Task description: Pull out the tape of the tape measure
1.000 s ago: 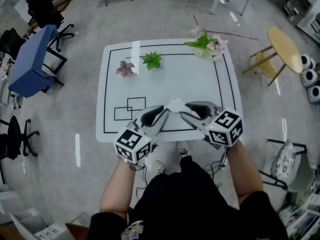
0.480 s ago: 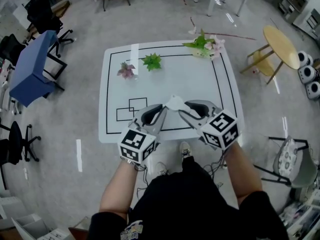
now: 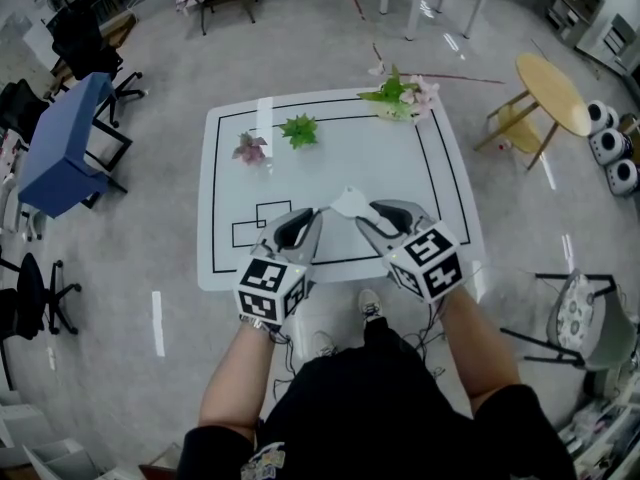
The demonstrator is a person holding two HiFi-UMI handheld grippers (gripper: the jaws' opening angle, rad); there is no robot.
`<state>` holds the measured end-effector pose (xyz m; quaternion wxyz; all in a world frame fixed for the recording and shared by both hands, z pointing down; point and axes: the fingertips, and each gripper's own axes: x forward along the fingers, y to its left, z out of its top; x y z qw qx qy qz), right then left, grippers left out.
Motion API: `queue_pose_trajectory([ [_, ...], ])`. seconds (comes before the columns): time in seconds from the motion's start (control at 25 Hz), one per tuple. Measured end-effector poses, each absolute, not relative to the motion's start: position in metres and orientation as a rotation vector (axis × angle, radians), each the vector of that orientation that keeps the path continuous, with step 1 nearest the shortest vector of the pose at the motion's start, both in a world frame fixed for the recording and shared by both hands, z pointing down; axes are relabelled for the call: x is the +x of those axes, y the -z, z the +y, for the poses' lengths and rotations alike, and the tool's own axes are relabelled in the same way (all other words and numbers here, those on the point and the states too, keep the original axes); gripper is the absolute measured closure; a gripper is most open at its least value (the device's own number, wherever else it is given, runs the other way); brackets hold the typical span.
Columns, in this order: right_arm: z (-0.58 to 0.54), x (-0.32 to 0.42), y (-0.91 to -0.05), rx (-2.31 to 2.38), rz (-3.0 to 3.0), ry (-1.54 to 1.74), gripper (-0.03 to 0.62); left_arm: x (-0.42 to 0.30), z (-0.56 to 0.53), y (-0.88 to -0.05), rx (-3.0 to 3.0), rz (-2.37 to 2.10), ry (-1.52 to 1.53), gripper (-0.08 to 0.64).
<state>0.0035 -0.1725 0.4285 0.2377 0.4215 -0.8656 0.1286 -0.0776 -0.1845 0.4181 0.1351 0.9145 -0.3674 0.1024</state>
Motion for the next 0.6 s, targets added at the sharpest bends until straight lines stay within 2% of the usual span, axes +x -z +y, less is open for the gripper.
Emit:
queue_pose_trajectory([
  [0.6,-0.174,0.024,-0.425,1.288,-2.29,-0.336,0.462,-0.09,-0.19,-0.414,2.611,-1.126,-0.319,0.526],
])
